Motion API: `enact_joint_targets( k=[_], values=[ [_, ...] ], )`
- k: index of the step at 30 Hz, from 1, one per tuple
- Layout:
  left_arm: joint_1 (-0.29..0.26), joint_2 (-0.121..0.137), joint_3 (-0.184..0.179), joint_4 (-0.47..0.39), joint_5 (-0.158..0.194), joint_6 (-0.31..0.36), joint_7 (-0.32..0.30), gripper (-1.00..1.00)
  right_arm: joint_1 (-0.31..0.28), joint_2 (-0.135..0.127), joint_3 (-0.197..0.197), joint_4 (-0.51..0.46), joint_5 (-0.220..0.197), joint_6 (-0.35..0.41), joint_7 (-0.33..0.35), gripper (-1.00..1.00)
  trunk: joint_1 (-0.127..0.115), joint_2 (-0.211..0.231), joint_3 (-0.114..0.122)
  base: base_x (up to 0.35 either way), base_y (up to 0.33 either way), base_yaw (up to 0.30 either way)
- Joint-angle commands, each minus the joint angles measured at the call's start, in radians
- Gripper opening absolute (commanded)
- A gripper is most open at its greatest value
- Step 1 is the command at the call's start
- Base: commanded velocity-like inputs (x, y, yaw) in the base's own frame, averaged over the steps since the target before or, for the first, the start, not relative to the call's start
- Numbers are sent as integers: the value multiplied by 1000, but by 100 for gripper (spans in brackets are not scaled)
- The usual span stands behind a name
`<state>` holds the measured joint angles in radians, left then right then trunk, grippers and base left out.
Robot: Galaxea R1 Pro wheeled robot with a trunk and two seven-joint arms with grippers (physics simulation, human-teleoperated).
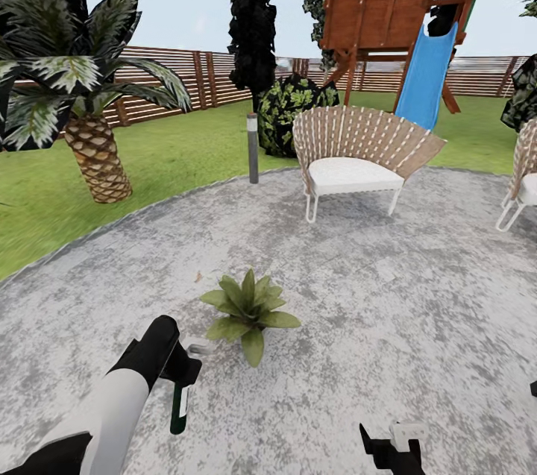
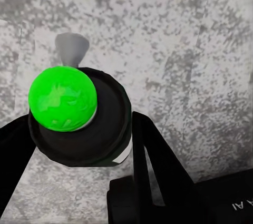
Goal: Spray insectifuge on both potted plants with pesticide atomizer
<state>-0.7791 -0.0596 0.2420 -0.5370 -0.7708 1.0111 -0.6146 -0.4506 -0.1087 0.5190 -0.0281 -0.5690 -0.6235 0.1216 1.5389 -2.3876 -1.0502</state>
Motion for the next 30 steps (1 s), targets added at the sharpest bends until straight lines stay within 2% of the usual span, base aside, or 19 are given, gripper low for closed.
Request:
enact_joint_targets(
  k=[1,16,25,30],
  values=[
    [3,-2,8,0,-11,3,-8,-100,4,-1,3,2,-11,-2,9,100,0,0,-1,24,-95,0],
    [2,-2,8,0,-10,3,-8,-100,4,6,4,2,-10,-2,9,100,0,0,-1,8,-6,0],
    [1,-2,8,0,-10,3,-8,-100,4,6,4,2,-10,-2,9,100,0,0,-1,215,0,0],
    [2,-2,8,0,-10,3,-8,-100,4,6,4,2,-10,-2,9,100,0,0,-1,63,0,-5]
  ],
)
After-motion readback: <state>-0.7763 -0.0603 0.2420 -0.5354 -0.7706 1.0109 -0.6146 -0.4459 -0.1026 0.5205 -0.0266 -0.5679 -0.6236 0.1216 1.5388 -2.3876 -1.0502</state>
